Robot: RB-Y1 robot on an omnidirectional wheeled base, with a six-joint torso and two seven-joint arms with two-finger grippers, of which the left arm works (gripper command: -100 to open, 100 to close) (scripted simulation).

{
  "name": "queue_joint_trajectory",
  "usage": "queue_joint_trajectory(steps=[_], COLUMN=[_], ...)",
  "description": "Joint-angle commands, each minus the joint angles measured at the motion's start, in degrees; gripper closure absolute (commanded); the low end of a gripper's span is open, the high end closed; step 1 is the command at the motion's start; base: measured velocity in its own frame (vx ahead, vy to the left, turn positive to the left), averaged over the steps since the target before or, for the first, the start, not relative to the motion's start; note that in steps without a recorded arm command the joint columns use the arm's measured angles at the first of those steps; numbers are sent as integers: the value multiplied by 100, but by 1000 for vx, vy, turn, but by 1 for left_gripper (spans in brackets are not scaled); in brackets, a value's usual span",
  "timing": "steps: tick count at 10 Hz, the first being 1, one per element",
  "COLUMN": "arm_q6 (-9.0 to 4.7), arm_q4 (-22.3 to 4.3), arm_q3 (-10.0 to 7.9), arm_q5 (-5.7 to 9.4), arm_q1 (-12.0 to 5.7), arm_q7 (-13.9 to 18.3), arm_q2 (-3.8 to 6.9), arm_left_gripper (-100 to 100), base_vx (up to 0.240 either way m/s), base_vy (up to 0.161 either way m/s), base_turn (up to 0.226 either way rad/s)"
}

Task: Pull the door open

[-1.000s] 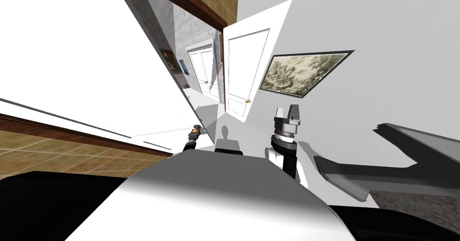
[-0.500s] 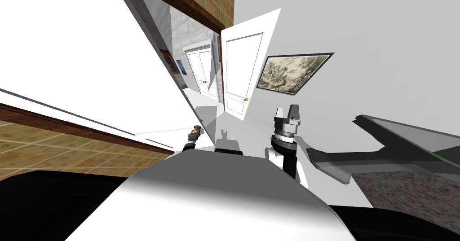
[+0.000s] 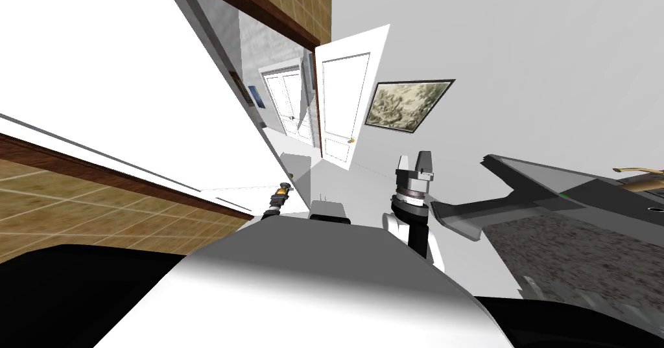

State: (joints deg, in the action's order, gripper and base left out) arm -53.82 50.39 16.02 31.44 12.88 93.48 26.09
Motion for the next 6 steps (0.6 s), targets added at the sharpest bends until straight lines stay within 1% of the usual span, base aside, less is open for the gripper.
queue_joint_trajectory(steps=[1, 2, 3, 4, 5, 6], arm_q6=[-110, -149, -101, -224, -256, -328], arm_q4=[8, 16, 11, -25, -32, -47], arm_q3=[98, 141, 112, 205, 224, 268], arm_q5=[-53, -77, -63, -104, -113, -132], arm_q1=[72, 101, 74, 140, 155, 187], arm_q7=[122, 169, 121, 213, 235, 283], arm_q2=[86, 122, 94, 155, 173, 213], arm_left_gripper=[100, 100, 100, 100, 100, 100], base_vx=[-204, -207, -94, -153, -194, -179], base_vy=[19, 39, 18, -7, 50, 50], base_turn=[-86, -87, -27, -129, -116, -118])
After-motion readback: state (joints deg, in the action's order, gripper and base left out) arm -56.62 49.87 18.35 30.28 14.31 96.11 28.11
